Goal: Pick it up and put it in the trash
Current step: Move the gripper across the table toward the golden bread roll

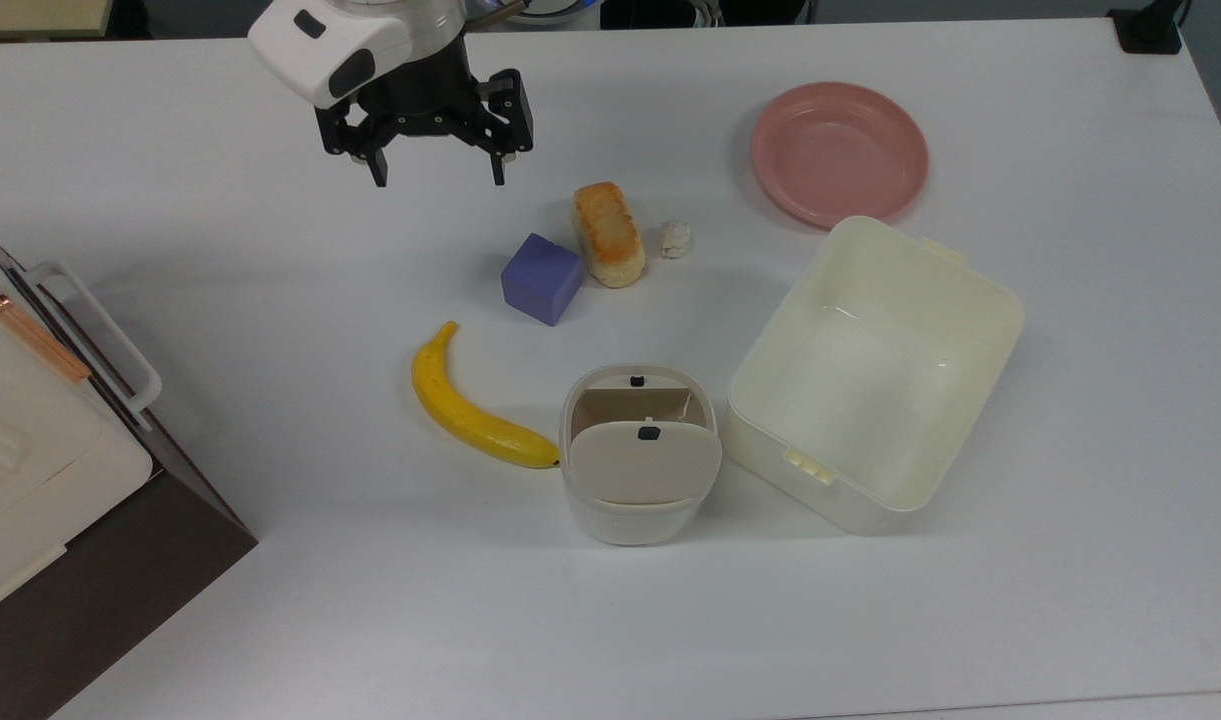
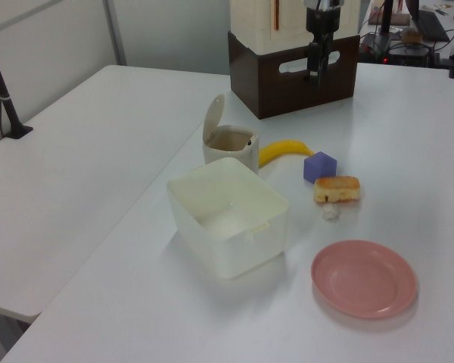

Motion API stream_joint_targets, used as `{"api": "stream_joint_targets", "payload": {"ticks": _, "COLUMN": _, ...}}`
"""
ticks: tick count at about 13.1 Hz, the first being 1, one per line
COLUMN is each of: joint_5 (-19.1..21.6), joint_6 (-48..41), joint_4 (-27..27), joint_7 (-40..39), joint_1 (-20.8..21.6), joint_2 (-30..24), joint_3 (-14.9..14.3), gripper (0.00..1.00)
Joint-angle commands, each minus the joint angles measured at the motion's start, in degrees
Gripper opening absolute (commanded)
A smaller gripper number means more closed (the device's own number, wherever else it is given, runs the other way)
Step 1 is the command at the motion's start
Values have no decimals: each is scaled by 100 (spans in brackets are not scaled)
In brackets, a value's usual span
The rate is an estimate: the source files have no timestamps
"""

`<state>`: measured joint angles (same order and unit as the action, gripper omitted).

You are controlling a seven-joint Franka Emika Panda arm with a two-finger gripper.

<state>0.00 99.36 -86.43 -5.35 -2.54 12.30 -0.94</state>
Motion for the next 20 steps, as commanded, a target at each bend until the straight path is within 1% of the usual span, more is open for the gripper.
{"api": "stream_joint_targets", "payload": {"ticks": 1, "joint_5": 0, "joint_6": -58, "joint_4": -120, "joint_7": 69, "joint_1": 34, "joint_2": -140, "joint_3": -21, "gripper": 100}}
{"api": "stream_joint_targets", "payload": {"ticks": 3, "joint_5": 9, "joint_6": -39, "joint_4": -120, "joint_7": 60, "joint_1": 25, "joint_2": -131, "joint_3": -21, "gripper": 100}}
{"api": "stream_joint_targets", "payload": {"ticks": 5, "joint_5": 27, "joint_6": -39, "joint_4": -120, "joint_7": 60, "joint_1": 25, "joint_2": -123, "joint_3": -21, "gripper": 94}}
{"api": "stream_joint_targets", "payload": {"ticks": 6, "joint_5": 53, "joint_6": -39, "joint_4": -120, "joint_7": 51, "joint_1": 25, "joint_2": -122, "joint_3": -21, "gripper": 87}}
{"api": "stream_joint_targets", "payload": {"ticks": 10, "joint_5": 88, "joint_6": -31, "joint_4": -120, "joint_7": 34, "joint_1": 25, "joint_2": -105, "joint_3": -21, "gripper": 70}}
{"api": "stream_joint_targets", "payload": {"ticks": 12, "joint_5": 79, "joint_6": -31, "joint_4": -146, "joint_7": -62, "joint_1": 34, "joint_2": -96, "joint_3": -21, "gripper": 70}}
{"api": "stream_joint_targets", "payload": {"ticks": 14, "joint_5": 79, "joint_6": -118, "joint_4": -295, "joint_7": -466, "joint_1": 78, "joint_2": -113, "joint_3": 14, "gripper": 70}}
{"api": "stream_joint_targets", "payload": {"ticks": 18, "joint_5": 71, "joint_6": -136, "joint_4": -550, "joint_7": -555, "joint_1": 122, "joint_2": -131, "joint_3": 59, "gripper": 70}}
{"api": "stream_joint_targets", "payload": {"ticks": 20, "joint_5": 44, "joint_6": -407, "joint_4": -761, "joint_7": -835, "joint_1": 349, "joint_2": -140, "joint_3": 59, "gripper": 70}}
